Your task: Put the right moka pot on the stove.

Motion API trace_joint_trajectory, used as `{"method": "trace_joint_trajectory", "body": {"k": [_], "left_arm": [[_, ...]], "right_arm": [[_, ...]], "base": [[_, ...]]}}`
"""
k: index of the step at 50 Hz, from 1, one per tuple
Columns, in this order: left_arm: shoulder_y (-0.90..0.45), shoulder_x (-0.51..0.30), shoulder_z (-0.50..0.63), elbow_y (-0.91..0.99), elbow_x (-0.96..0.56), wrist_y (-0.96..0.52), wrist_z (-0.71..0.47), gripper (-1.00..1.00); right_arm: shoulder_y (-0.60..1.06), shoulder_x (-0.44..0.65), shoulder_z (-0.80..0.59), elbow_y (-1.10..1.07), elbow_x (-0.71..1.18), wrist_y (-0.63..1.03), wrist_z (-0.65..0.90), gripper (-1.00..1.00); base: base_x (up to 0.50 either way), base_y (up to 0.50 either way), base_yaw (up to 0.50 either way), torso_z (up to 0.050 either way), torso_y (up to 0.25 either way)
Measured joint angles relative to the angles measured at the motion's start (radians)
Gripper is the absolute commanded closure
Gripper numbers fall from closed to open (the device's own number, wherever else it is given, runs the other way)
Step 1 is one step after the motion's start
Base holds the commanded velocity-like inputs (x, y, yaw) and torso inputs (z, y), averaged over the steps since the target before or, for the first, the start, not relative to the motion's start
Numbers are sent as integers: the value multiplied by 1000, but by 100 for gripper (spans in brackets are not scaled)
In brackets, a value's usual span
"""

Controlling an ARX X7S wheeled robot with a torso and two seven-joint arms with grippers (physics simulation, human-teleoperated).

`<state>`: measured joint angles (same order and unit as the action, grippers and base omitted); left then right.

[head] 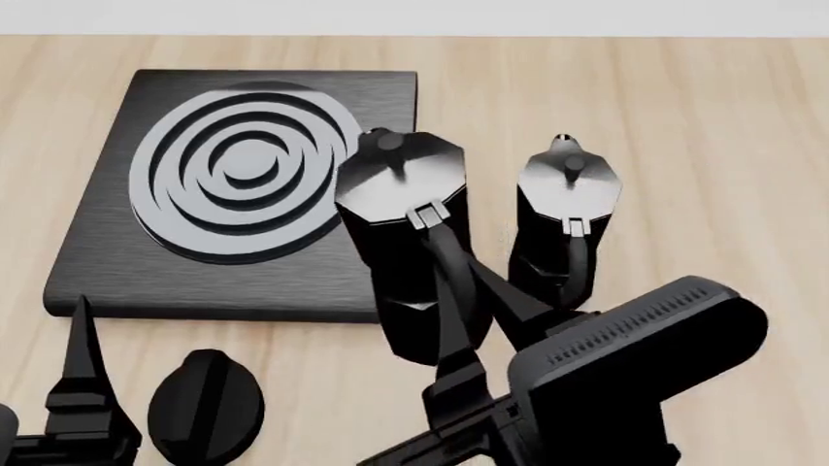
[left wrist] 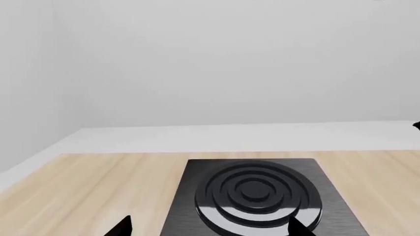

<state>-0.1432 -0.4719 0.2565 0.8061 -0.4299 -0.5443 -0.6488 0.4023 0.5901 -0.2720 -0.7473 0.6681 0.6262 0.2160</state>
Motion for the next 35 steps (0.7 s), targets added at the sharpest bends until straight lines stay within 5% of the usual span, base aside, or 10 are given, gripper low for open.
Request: {"method": "trace_joint_trajectory", "body": {"k": [35], "left_arm": [[2, -7, 0, 3, -10, 8, -4, -100]], "right_arm": [[242, -107, -129, 199, -38, 56, -56, 100]], "base": [[0, 0, 0, 0, 1]]}}
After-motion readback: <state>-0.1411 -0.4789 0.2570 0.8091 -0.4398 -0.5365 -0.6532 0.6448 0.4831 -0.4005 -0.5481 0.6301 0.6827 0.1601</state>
